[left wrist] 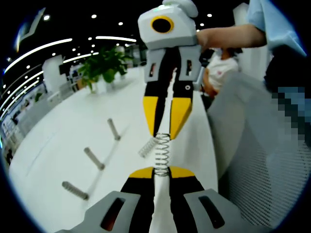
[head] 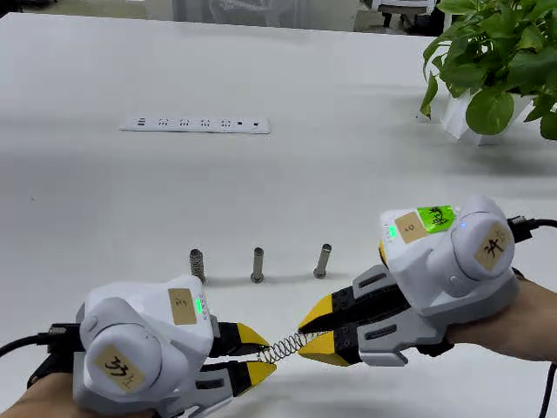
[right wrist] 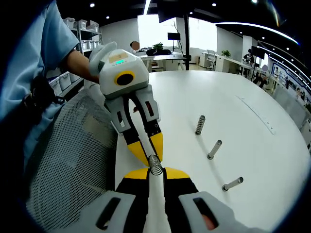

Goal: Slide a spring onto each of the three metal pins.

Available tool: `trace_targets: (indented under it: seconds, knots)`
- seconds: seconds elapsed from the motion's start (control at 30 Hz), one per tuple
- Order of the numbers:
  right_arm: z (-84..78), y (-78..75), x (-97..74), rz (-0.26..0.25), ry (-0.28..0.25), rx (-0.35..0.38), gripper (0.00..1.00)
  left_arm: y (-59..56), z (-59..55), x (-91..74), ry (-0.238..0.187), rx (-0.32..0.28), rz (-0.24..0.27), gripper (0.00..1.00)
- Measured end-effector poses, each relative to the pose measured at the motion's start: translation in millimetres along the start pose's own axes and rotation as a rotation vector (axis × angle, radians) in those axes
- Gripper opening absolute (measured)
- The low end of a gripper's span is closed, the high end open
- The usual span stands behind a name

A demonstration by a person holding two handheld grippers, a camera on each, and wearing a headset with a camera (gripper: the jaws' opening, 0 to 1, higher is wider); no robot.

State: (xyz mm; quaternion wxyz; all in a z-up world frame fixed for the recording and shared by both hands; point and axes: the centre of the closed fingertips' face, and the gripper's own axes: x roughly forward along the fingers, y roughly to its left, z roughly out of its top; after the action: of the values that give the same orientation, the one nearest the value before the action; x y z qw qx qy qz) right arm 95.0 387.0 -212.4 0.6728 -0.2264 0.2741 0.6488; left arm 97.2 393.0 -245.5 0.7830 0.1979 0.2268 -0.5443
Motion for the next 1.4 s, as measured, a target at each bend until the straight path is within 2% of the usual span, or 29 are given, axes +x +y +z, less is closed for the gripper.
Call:
trace_targets:
  seconds: [0.57,0.97,1.07,1.1,1.23,1.4]
  knots:
    - [13.8,6.5,11.2,-0.001,0.045,-0.103,0.12,-3.0,-5.5,2.3,0.012,-0.020,-0.002,0.09]
    - [9.4,5.8,10.1,0.005,0.073,-0.124,0.12,-3.3,-6.3,3.3,0.009,-0.028,-0.004,0.09]
    - [10.6,6.2,8.3,0.005,0.080,-0.134,0.18,-3.5,-5.3,3.6,0.007,-0.028,-0.006,0.09]
    - [10.9,6.9,7.4,0.010,0.087,-0.146,0.21,-3.4,-5.0,3.8,0.006,-0.026,-0.006,0.09]
    - [12.2,4.4,5.2,0.009,0.114,-0.191,0.20,-3.6,-3.1,5.2,0.005,-0.022,-0.011,0.09]
    - [7.5,8.1,8.3,0.055,0.181,-0.242,0.20,-4.3,0.0,7.6,0.001,-0.019,-0.014,0.09]
